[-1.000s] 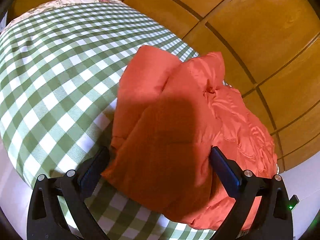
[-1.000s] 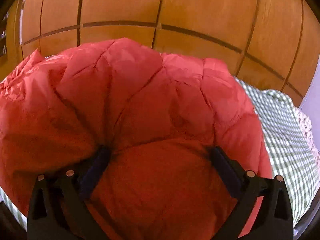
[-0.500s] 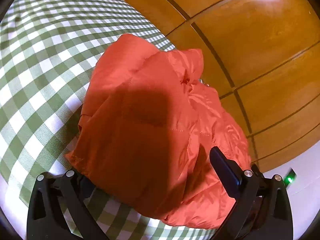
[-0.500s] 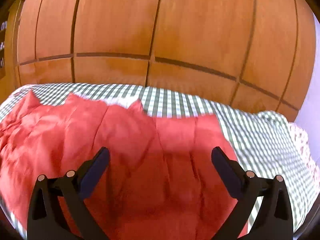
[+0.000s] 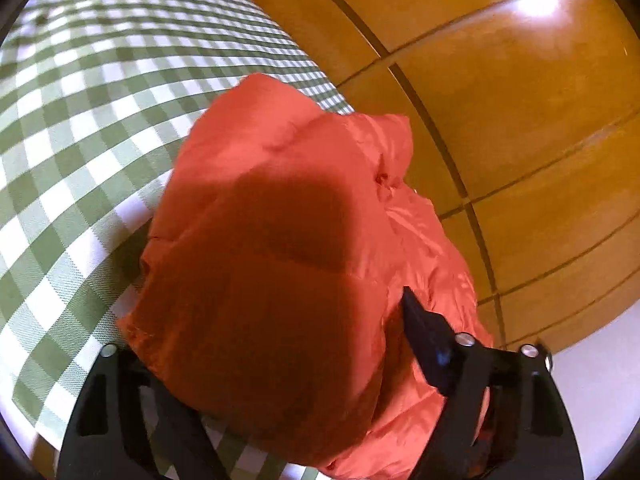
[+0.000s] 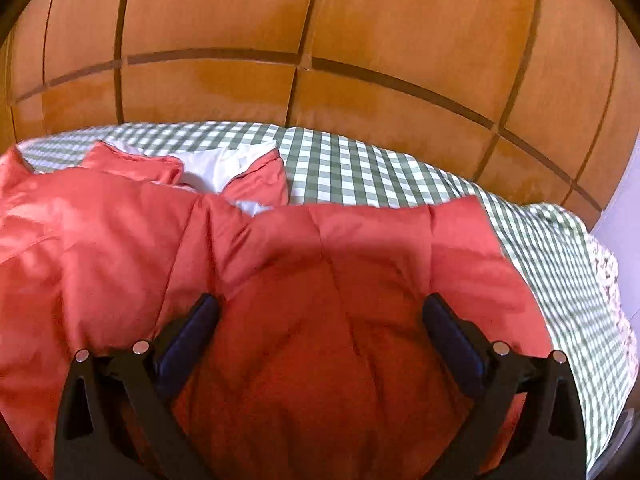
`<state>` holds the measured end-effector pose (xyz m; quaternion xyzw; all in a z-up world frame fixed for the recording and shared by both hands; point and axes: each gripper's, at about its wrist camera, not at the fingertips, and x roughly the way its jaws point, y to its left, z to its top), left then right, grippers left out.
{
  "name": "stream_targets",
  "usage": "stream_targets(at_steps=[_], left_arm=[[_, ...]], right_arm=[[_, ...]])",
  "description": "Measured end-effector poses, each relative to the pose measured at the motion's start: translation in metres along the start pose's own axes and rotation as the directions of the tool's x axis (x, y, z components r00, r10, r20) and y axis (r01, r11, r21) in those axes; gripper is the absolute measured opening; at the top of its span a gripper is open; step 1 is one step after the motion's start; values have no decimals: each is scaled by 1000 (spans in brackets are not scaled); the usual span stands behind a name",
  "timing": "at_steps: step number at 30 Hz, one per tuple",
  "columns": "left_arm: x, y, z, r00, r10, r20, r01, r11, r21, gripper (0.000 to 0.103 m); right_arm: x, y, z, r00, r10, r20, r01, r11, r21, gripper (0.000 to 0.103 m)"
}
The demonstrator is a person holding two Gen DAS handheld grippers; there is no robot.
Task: Fold small clothes
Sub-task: 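Grasp the jacket bundle end with the left gripper and lift it over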
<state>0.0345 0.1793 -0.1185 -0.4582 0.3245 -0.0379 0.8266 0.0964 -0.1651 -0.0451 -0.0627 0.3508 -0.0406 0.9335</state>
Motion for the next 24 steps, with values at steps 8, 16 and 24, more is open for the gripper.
stream_targets(at_steps=[8, 16, 24], left_arm=[[3, 8, 1, 999, -24, 20, 26, 997, -67, 55], [-3, 0, 7, 998, -65, 7, 65, 994, -91, 28], [-24, -46, 13, 993, -109, 51, 107, 993, 40, 23]], right_arm=[[-43, 12, -39, 1000, 7, -6, -7, 999, -33, 101], [-29, 16, -53, 1000, 10, 14, -11, 1000, 3, 101], [-29, 12, -56, 999, 29, 16, -29, 999, 21, 101]])
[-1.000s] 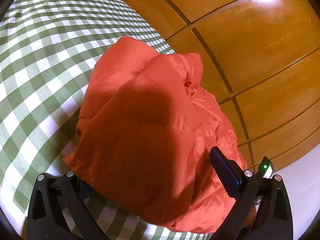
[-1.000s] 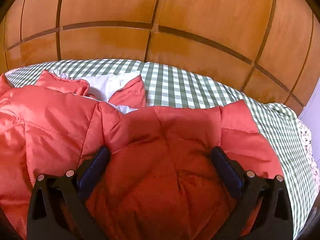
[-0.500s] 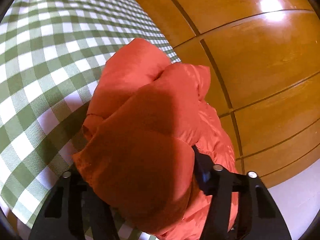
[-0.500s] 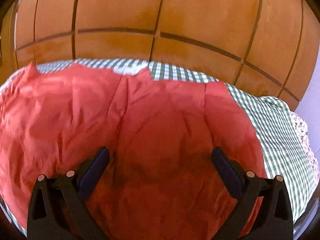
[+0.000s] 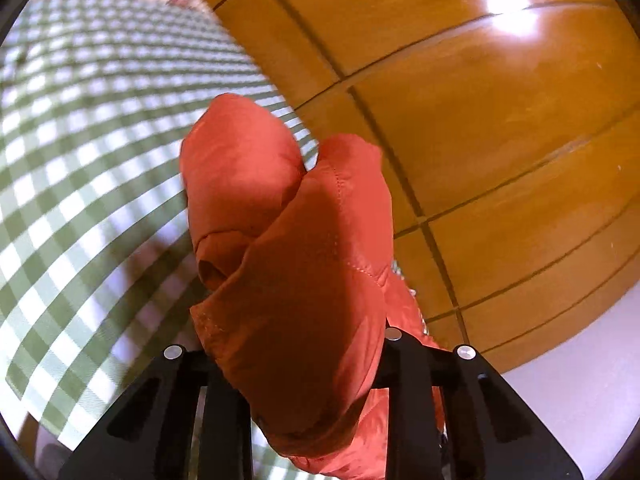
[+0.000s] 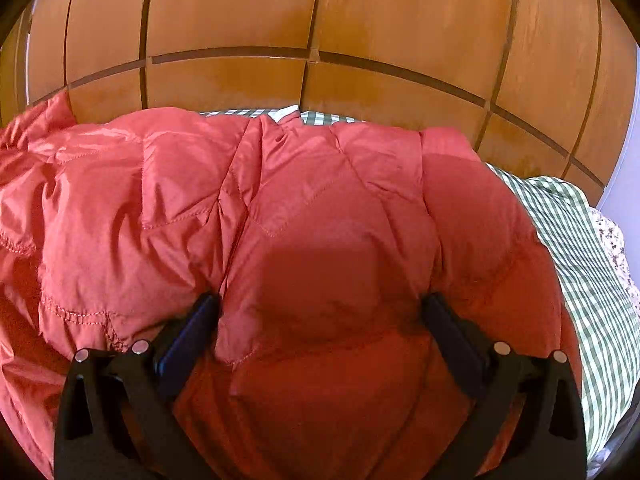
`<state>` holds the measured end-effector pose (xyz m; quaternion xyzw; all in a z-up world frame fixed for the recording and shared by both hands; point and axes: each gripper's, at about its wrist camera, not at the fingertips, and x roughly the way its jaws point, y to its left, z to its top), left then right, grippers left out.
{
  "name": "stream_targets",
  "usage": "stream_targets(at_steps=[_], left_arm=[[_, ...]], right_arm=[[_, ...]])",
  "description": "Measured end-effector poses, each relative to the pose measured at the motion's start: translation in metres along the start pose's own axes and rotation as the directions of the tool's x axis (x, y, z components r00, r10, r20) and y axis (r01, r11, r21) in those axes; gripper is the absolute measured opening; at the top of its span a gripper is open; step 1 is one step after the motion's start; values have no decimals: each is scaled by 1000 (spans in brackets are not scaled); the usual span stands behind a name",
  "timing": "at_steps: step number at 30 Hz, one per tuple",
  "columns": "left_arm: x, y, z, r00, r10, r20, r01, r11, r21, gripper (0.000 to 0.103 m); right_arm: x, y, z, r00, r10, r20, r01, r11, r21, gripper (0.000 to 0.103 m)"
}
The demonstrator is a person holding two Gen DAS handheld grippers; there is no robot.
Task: Fold small clothes
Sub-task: 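Grasp the jacket bundle end with the left gripper and lift it over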
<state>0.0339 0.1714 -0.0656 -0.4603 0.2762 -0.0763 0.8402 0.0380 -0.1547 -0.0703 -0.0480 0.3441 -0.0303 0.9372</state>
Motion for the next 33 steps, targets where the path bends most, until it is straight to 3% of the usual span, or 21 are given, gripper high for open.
stream_targets(at_steps=[6, 11, 20, 24, 29, 33], left_arm=[[-5, -60, -2, 999, -31, 27, 26, 984, 175, 23], [-6, -108, -11, 998, -58, 32, 44, 947, 319, 23], [-6, -175, -40, 998, -58, 40, 24, 821, 570, 23], [-2, -193, -53, 997, -66, 37, 27, 769, 638, 23], [6, -219, -71, 997, -79, 6, 50, 694, 719, 23], [14, -236, -90, 997, -82, -9, 59, 637, 769, 23]], right_arm=[[0, -4, -1, 1000, 12, 1, -12, 1000, 12, 101], [-1, -5, -2, 1000, 21, 3, -21, 1000, 21, 101], [-24, -30, 2, 994, 110, -9, -109, 994, 9, 101], [-33, -53, 2, 999, 34, 1, -34, 999, 20, 101], [-53, -80, -7, 998, 29, 49, -31, 998, 56, 101], [-70, -102, -17, 997, -52, 65, 47, 996, 71, 101]])
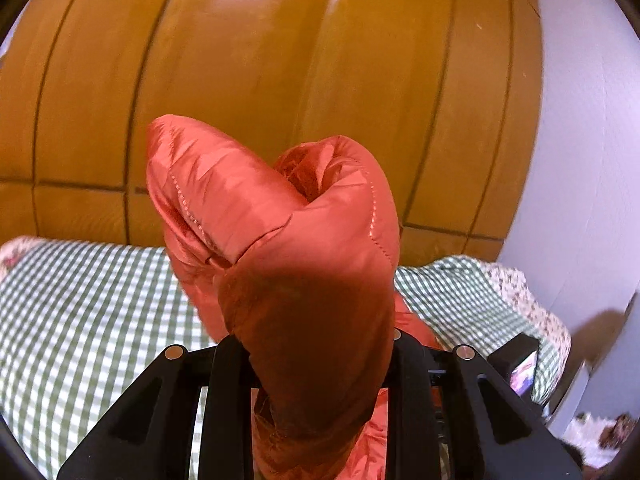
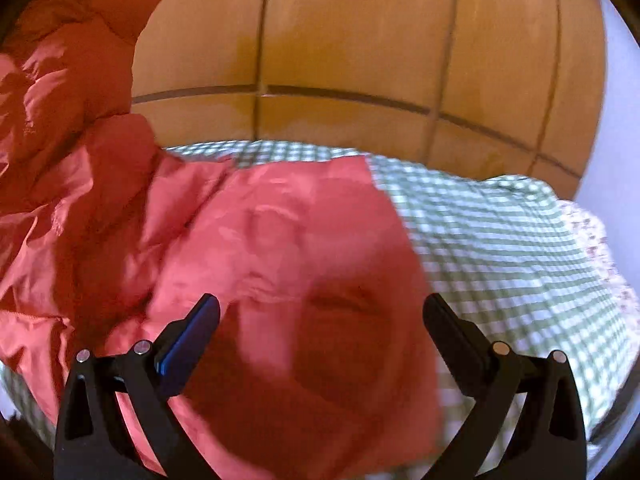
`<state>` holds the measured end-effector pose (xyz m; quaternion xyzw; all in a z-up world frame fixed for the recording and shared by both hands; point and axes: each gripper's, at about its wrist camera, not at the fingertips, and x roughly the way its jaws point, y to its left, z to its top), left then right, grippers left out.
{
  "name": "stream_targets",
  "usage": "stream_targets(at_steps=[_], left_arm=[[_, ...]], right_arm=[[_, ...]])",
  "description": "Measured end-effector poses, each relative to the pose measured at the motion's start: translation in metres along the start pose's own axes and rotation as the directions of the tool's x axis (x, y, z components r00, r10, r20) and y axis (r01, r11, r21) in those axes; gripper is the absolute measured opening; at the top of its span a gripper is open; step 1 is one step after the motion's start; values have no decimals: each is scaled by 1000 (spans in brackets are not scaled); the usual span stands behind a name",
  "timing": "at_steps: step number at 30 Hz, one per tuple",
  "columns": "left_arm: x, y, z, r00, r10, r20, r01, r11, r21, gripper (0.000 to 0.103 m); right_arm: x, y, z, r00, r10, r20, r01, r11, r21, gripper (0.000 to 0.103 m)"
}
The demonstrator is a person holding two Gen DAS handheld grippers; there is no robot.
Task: Fold small clothes
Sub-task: 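Grasp the jacket bundle end with the left gripper and lift it over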
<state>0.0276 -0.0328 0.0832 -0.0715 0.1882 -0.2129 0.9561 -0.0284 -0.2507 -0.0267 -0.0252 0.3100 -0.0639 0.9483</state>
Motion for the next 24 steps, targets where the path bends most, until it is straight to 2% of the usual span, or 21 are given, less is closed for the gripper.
stream_targets(at_steps=[5, 7, 10, 12, 13, 16, 20, 24], left_arm=[[22, -40, -7, 999, -6, -42, 12, 989, 148, 23], [31, -62, -11, 997, -1, -75, 19, 972, 235, 23], [46, -91, -25, 993, -13, -120, 54, 935, 350, 23], [54, -105, -34, 991, -26, -135, 77, 916, 394, 23], [59, -112, -40, 989, -33, -142, 89, 907, 412, 23], [78, -129, -58, 983, -48, -177, 124, 887, 445, 23], [97, -143, -78, 974, -60, -220, 159, 871, 465, 23], [101, -150, -97, 969, -80, -232, 187, 853, 488, 26]], right_arm=[[11, -43, -19, 994, -31, -105, 46, 989, 141, 101], [18, -58, -29, 991, 25, -129, 5, 975, 224, 101], [30, -75, -42, 975, 152, -164, -80, 922, 380, 101], [36, -86, -50, 962, 219, -166, -119, 877, 465, 101], [36, -89, -52, 960, 231, -160, -129, 869, 478, 101], [32, -86, -52, 963, 220, -152, -133, 886, 444, 101], [35, -88, -50, 960, 235, -150, -144, 878, 456, 101], [29, -95, -49, 958, 240, -154, -149, 881, 449, 101]])
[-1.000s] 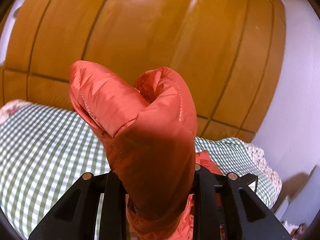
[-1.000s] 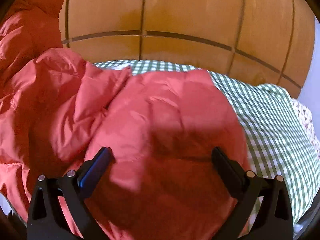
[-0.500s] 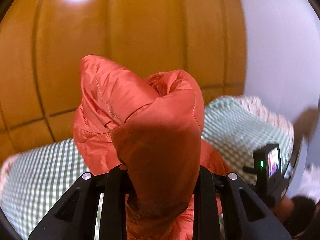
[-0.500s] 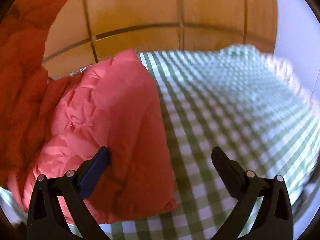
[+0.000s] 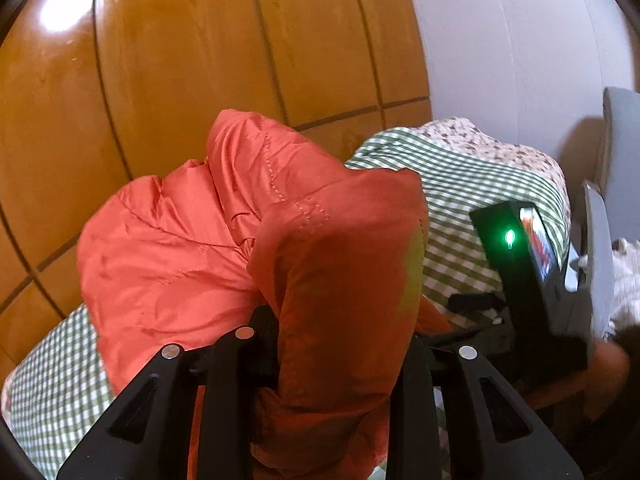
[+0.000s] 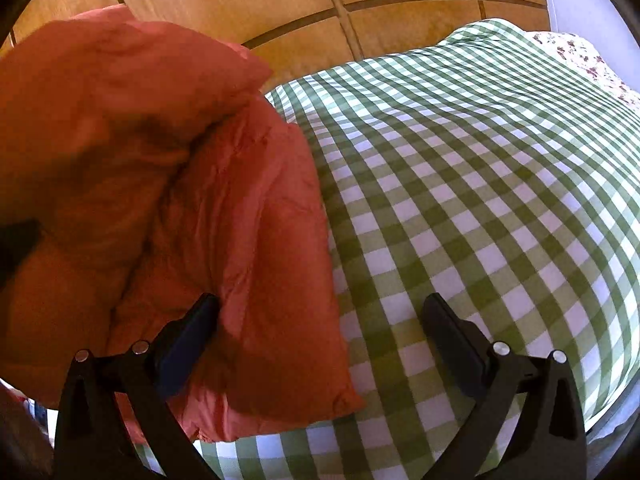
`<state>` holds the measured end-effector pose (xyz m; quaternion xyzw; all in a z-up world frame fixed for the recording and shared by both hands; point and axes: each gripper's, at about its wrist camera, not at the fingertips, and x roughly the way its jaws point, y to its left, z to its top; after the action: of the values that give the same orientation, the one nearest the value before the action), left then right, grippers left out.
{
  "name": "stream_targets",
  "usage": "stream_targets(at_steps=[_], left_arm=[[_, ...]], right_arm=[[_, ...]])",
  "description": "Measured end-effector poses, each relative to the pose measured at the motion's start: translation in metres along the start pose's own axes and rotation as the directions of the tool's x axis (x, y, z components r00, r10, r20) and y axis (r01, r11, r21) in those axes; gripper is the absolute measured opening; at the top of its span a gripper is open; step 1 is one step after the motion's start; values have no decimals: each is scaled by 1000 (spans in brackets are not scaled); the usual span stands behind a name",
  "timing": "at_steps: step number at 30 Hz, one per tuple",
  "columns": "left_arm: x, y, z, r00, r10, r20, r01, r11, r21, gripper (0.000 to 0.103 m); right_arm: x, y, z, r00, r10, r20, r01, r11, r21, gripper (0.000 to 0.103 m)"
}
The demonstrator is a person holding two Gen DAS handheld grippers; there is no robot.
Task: Fold small clothes
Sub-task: 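Grasp the jacket bundle end with the left gripper and lift it over, then lay the lifted end onto the bundle and open the left gripper, then press the folded jacket bundle with both open grippers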
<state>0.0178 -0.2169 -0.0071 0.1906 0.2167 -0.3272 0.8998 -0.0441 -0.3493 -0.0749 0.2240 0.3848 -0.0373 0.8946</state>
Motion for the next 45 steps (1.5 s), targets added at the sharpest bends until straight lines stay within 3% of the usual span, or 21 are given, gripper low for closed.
stream_targets(at_steps=[3, 5, 8, 10, 14, 16, 19, 21, 23, 27, 30, 34, 36, 39, 41, 45], left_arm=[[4, -8, -8, 1000, -3, 2, 3, 1000, 28, 27], [6, -12, -11, 1000, -7, 0, 7, 999, 41, 30], [10, -17, -14, 1000, -13, -3, 13, 999, 47, 33], [13, -19, -15, 1000, -17, -5, 18, 999, 49, 34], [14, -22, -18, 1000, -24, -4, 24, 998, 65, 38], [15, -25, -21, 1000, -22, -5, 23, 996, 82, 41], [15, -27, -22, 1000, -24, -4, 24, 995, 96, 46], [21, -31, -17, 999, -41, -7, 41, 994, 103, 54], [17, -30, -17, 996, -84, -11, 84, 990, 109, 67], [-3, -27, -25, 979, -202, -15, 202, 969, 142, 78], [-25, -19, -29, 968, -249, 1, 245, 954, 173, 79], [-48, 27, -9, 965, -255, 60, 252, 966, 49, 79], [-48, 53, 6, 972, -218, 83, 222, 974, -40, 86], [-32, 96, 32, 994, -67, 84, 82, 978, -193, 88], [-5, 116, 45, 999, 31, -9, -33, 958, -285, 88], [51, 136, 54, 981, 113, -160, -165, 914, -372, 88]], right_arm=[[-21, -12, 10, 995, -62, 77, 61, 998, 22, 101], [-48, -16, 22, 980, -94, 178, 92, 996, 21, 101], [-87, -4, 43, 952, -51, 301, 58, 998, -13, 101], [-100, 10, 59, 947, -11, 322, 32, 998, -60, 101], [-102, 51, 91, 955, 100, 278, -45, 979, -198, 101], [-89, 66, 103, 970, 102, 221, -49, 971, -233, 101], [-64, 89, 109, 987, 51, 150, -1, 949, -314, 101], [-43, 96, 105, 992, -48, 115, 87, 928, -361, 101], [-26, 85, 101, 988, -109, 108, 140, 927, -348, 101], [-9, 49, 91, 994, -79, 70, 94, 968, -231, 101], [-5, 33, 79, 989, -97, 109, 117, 974, -195, 101], [3, 10, 68, 987, -78, 138, 92, 991, -99, 101], [5, 5, 64, 986, -66, 153, 77, 995, -69, 101], [-1, 5, 60, 982, -73, 176, 85, 995, -60, 101], [-3, 5, 55, 978, -86, 188, 99, 993, -63, 101], [-3, 1, 51, 974, -97, 204, 111, 992, -57, 101]])
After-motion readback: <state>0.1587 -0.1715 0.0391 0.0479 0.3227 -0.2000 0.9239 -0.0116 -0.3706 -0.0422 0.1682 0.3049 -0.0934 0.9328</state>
